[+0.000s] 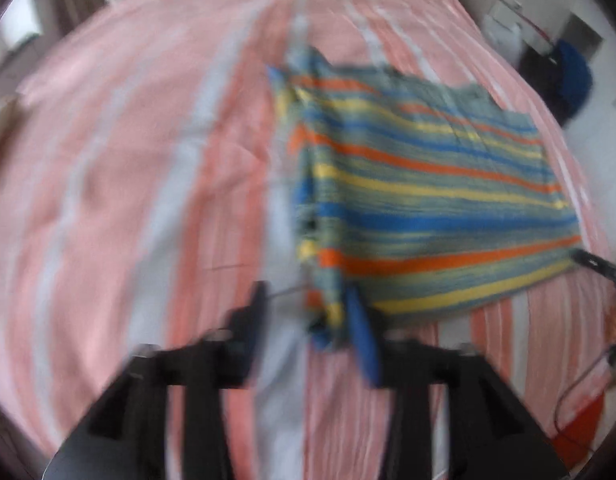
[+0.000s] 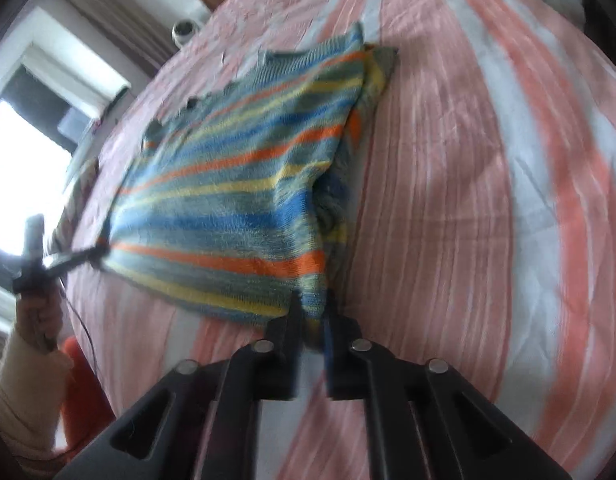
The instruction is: Fold small clothes
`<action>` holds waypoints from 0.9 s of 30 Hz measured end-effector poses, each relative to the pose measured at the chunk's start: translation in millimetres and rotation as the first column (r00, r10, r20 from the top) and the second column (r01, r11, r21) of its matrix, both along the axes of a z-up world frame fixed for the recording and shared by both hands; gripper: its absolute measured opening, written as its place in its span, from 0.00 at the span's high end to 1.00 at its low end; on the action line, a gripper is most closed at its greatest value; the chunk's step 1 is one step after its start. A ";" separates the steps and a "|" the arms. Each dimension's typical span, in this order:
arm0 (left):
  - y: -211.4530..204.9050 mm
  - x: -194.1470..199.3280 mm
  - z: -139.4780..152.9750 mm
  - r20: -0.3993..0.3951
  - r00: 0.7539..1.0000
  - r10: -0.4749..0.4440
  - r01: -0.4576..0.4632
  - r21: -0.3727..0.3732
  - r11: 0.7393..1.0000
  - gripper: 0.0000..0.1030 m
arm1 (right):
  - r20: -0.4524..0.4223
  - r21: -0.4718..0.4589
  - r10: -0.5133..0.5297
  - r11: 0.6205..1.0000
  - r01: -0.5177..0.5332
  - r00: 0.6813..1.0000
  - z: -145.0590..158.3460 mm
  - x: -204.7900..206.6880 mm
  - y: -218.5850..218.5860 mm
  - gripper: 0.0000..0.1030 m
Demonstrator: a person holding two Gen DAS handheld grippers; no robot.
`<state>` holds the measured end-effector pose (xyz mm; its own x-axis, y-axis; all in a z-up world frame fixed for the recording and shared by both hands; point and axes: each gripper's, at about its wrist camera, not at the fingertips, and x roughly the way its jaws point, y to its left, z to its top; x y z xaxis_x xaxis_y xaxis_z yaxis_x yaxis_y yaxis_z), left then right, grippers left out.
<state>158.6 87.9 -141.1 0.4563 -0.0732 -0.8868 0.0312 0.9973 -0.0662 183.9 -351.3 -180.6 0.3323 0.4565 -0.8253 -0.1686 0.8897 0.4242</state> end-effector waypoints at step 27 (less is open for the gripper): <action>-32.5 -77.1 59.3 0.290 0.955 0.065 -0.130 0.210 0.969 0.17 | 0.270 -0.170 -0.113 0.972 0.163 0.956 25.5 -139.4 0.7 0.34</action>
<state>81.6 55.3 -81.8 0.6820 0.1699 -0.7113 -0.0821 0.9843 0.1564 44.5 -350.6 -155.2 0.5929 0.2356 -0.7701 -0.1192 0.9714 0.2054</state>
